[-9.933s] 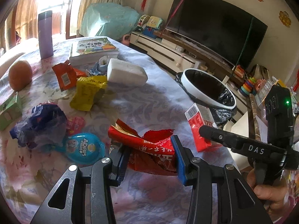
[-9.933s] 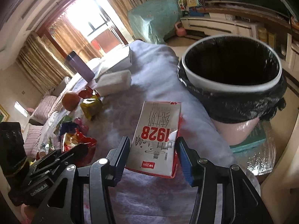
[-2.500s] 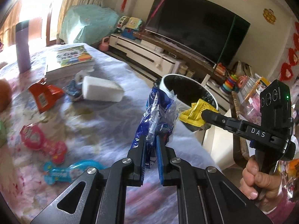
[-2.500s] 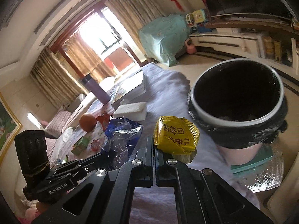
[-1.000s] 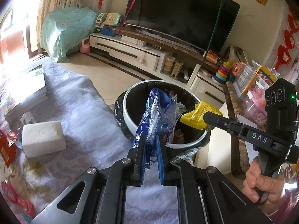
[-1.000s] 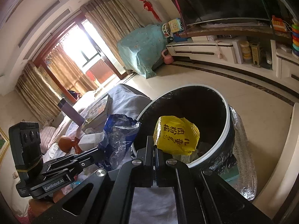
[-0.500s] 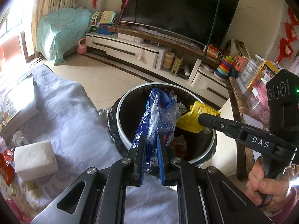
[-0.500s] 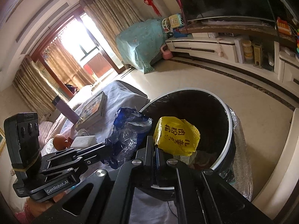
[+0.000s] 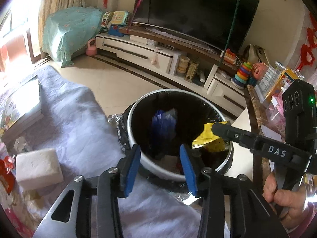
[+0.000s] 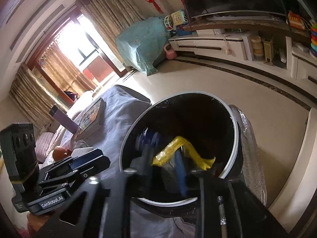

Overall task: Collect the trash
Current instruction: 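Carry both items over the trash bin and open both tools to drop them, then move both tools back toward the green milk carton and white foam block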

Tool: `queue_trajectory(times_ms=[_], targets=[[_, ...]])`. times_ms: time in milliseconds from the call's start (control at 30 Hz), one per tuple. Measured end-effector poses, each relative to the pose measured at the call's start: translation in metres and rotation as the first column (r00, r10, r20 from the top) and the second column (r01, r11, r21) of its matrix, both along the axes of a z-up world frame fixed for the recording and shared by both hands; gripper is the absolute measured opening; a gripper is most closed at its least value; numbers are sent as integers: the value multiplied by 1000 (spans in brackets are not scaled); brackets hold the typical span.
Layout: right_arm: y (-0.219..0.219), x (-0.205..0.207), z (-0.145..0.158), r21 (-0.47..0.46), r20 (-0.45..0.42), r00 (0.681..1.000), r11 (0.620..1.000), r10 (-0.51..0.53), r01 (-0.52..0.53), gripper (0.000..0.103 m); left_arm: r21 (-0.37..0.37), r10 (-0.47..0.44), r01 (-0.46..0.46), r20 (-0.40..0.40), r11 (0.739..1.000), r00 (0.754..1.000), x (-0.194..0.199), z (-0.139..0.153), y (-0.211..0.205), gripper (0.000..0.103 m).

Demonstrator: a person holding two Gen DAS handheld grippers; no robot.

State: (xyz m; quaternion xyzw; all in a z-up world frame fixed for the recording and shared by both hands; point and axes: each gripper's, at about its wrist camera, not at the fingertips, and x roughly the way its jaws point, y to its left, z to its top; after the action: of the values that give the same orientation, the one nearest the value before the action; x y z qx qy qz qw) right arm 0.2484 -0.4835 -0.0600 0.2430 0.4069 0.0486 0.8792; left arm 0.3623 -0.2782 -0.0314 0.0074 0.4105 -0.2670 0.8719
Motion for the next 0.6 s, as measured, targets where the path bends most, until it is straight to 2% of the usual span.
queue_trajectory(times_ms=[300, 600], targets=[[7, -8, -3, 38, 4, 1000, 999, 1, -1, 50, -42, 57, -59, -33, 997, 998, -37, -10, 33, 51], [20, -20, 3, 36, 17, 1000, 999, 0, -1, 52, -79, 122, -125, -48, 989, 991, -71, -11, 83, 51]])
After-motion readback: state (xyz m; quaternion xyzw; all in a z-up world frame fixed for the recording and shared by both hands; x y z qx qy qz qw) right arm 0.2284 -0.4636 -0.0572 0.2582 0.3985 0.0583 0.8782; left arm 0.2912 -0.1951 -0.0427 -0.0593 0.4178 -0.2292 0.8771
